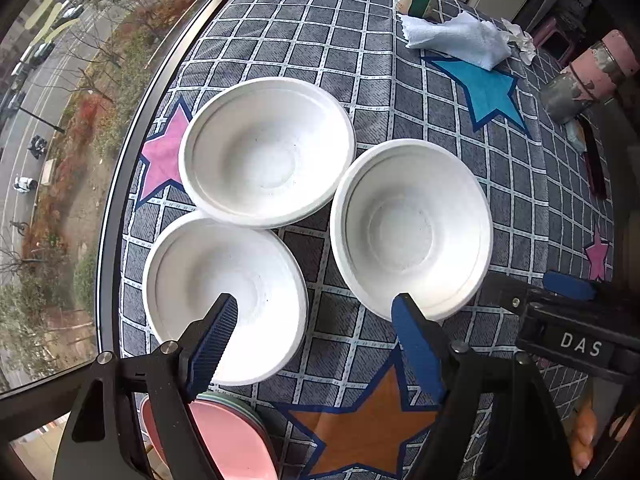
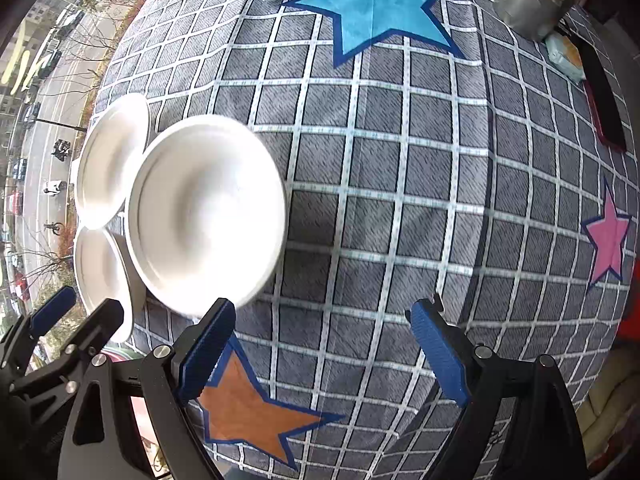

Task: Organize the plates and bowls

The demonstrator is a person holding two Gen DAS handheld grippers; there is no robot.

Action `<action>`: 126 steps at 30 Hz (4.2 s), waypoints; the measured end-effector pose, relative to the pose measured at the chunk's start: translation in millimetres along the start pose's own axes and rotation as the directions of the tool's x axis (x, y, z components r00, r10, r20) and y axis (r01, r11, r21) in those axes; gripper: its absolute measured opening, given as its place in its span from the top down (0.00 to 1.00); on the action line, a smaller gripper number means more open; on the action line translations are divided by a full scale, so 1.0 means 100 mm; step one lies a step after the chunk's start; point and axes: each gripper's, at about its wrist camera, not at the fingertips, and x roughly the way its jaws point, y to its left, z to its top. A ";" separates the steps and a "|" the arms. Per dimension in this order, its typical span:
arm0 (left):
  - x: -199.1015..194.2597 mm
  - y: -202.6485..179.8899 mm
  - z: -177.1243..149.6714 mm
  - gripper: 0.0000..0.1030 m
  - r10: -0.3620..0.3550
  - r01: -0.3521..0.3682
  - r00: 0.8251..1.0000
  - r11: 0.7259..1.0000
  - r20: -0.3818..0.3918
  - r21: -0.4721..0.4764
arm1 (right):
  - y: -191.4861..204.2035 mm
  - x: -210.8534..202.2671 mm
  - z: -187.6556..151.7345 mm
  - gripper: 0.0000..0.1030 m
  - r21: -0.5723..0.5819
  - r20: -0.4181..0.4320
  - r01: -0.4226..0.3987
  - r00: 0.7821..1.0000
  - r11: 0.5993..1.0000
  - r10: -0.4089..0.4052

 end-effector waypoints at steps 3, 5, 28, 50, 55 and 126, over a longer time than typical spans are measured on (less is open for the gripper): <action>0.14 -0.07 0.13 0.20 0.045 -0.045 0.999 0.999 -0.012 0.005 | -0.07 0.02 0.24 0.12 -0.013 0.006 -0.020 1.000 1.000 0.020; 0.23 -0.10 0.21 0.20 0.060 -0.060 0.998 0.998 -0.023 0.002 | -0.13 0.06 0.42 0.12 -0.018 0.003 -0.024 1.000 1.000 0.024; 0.61 -0.53 0.30 0.73 0.052 -0.037 0.992 0.991 -0.119 0.126 | -0.29 0.42 0.55 0.83 -0.037 -0.068 -0.099 0.993 0.994 0.096; 0.65 -1.62 -1.06 0.69 0.068 0.017 0.984 0.881 -0.162 0.472 | -1.03 0.34 -1.25 0.82 0.082 -0.118 -0.046 0.991 0.996 0.056; 0.64 -1.75 -1.59 0.66 0.062 0.050 0.980 0.839 -0.188 0.542 | -1.12 0.37 -1.81 0.82 0.097 -0.138 -0.024 0.990 0.995 0.037; 0.67 1.36 -0.26 0.30 0.045 -0.051 0.997 0.996 -0.070 -0.080 | 0.68 0.54 -2.63 0.25 -0.186 -0.049 0.012 0.999 0.982 -0.022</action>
